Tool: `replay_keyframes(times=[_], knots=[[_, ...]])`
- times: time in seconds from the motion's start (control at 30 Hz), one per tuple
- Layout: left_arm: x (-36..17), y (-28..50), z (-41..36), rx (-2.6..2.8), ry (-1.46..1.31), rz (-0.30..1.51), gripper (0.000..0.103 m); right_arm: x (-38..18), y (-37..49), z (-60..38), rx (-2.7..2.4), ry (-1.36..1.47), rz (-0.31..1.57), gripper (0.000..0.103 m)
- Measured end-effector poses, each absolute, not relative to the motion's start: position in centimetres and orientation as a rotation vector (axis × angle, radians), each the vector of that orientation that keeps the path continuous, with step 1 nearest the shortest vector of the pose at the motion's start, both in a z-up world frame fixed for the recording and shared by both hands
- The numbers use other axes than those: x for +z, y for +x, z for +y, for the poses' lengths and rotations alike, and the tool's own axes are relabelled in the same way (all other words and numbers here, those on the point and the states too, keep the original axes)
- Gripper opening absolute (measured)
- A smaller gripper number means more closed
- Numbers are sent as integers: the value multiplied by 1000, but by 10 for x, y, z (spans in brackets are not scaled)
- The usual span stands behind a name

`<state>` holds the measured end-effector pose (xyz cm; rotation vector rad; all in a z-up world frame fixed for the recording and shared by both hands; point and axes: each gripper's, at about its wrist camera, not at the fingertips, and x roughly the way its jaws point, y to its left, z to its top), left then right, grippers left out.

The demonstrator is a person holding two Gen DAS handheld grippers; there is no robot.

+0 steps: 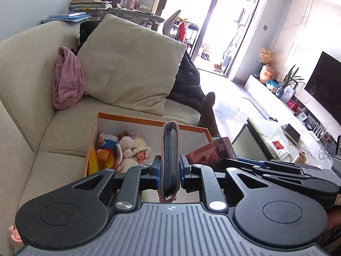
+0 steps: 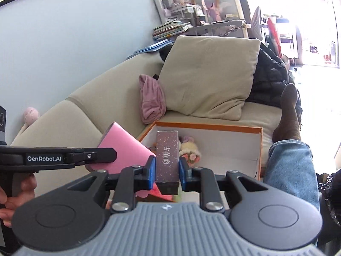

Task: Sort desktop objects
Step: 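Lift the pink card holder with the left tool while the right tool lifts the dark card box, then lower both held items into the orange box and open both tools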

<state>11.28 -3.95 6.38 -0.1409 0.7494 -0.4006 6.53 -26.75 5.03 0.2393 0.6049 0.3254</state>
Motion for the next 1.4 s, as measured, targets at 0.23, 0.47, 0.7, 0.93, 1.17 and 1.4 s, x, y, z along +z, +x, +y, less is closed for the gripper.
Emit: replay_keyframes(times=[0.23, 0.47, 0.7, 0.93, 1.17, 1.4], knots=[[1, 163, -63, -399, -54, 915, 18, -3, 118, -274, 262, 293, 766, 24], [-37, 178, -74, -389, -7, 1041, 18, -46, 138, -278, 256, 321, 899, 24], [-37, 176, -76, -355, 48, 1078, 18, -59, 144, -268, 263, 332, 961, 24], [-43, 186, -66, -349, -4, 1110, 21, -65, 152, -260, 269, 362, 998, 25], [-42, 183, -50, -379, -107, 1113, 23, -68, 157, -263, 297, 443, 1040, 27], [-31, 178, -37, -409, -197, 1066, 23, -75, 160, -267, 330, 555, 1069, 33]])
